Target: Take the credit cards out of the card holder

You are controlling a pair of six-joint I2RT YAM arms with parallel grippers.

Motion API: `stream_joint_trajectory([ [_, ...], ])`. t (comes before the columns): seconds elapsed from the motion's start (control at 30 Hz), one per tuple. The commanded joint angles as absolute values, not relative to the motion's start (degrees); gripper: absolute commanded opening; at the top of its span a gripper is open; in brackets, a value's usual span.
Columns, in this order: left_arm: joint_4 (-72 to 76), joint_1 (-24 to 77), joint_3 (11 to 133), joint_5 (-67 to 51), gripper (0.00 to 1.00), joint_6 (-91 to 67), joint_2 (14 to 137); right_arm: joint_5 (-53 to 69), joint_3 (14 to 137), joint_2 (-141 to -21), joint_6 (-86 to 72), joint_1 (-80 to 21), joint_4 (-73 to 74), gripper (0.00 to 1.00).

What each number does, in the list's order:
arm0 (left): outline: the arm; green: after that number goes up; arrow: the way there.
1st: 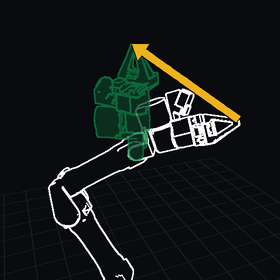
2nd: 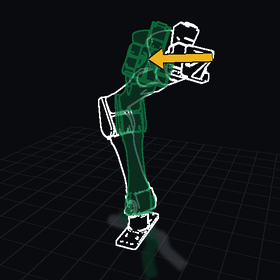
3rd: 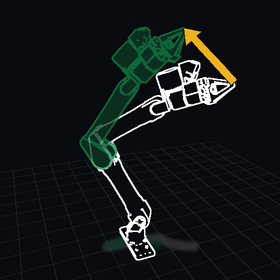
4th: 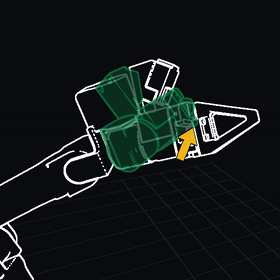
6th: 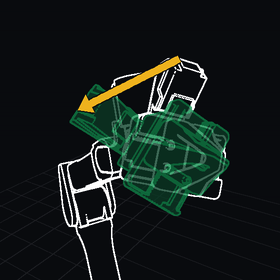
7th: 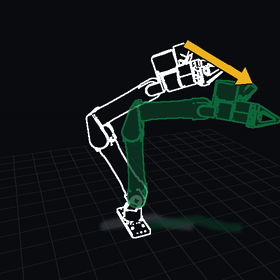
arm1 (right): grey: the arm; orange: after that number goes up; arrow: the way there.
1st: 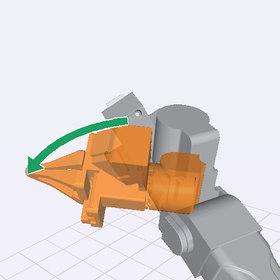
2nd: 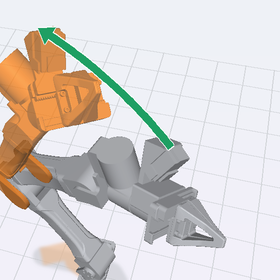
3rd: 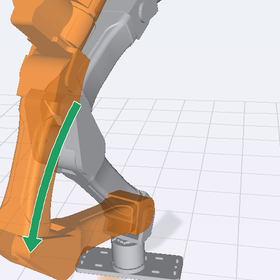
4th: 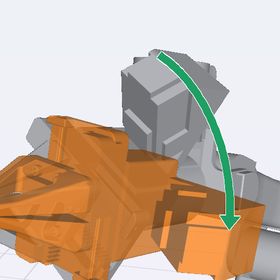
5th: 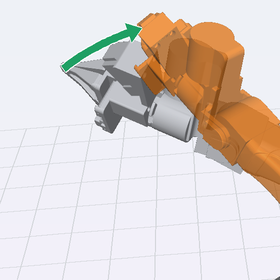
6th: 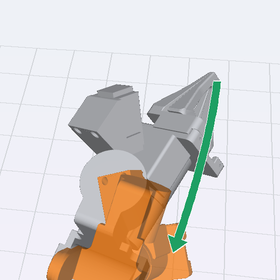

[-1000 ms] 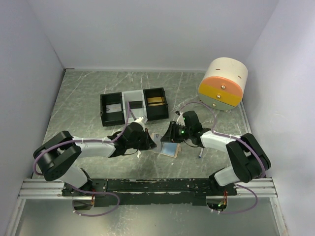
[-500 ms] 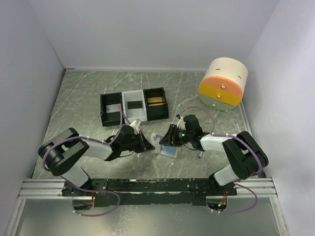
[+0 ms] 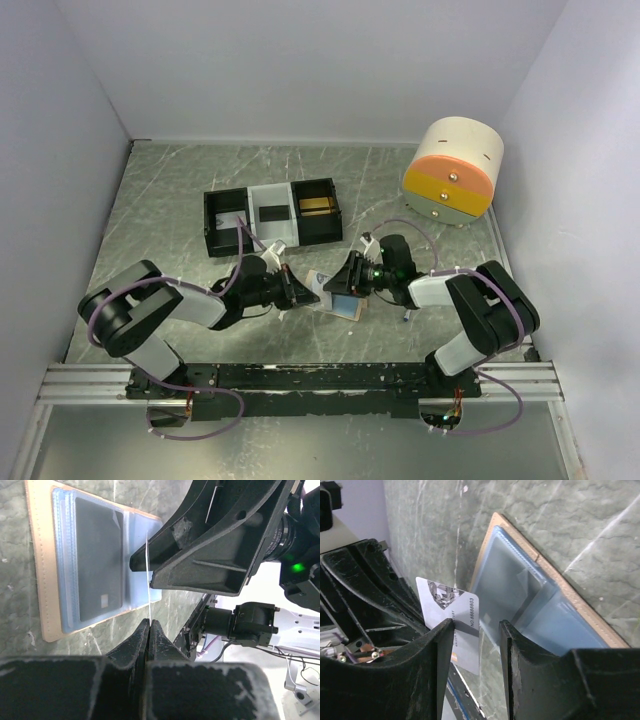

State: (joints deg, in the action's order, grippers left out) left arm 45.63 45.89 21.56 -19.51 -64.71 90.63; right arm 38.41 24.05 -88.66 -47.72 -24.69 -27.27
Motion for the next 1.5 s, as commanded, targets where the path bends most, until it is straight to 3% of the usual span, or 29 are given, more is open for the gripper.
stream_joint_trajectory([
  [0.0,52.5,45.6,21.4,-22.0,0.07,-65.8,91.8,43.6,22.6,-89.6,-51.1,-24.4,-35.1,0.41],
  [0.47,55.8,45.6,19.9,-20.6,0.07,-66.0,89.8,48.2,17.9,-89.6,-58.7,-22.7,-47.4,0.29],
  [0.9,56.4,45.6,20.9,-21.9,0.07,-65.0,88.7,54.5,16.0,-85.8,-65.7,-21.3,-60.1,0.26],
  [1.3,53.4,45.6,22.6,-23.4,0.07,-62.8,86.8,56.4,16.1,-86.0,-68.8,-20.7,-65.2,0.13],
  [1.47,56.0,45.6,21.9,-24.2,0.07,-64.4,86.8,56.8,16.4,-86.3,-70.2,-20.7,-67.4,0.01],
])
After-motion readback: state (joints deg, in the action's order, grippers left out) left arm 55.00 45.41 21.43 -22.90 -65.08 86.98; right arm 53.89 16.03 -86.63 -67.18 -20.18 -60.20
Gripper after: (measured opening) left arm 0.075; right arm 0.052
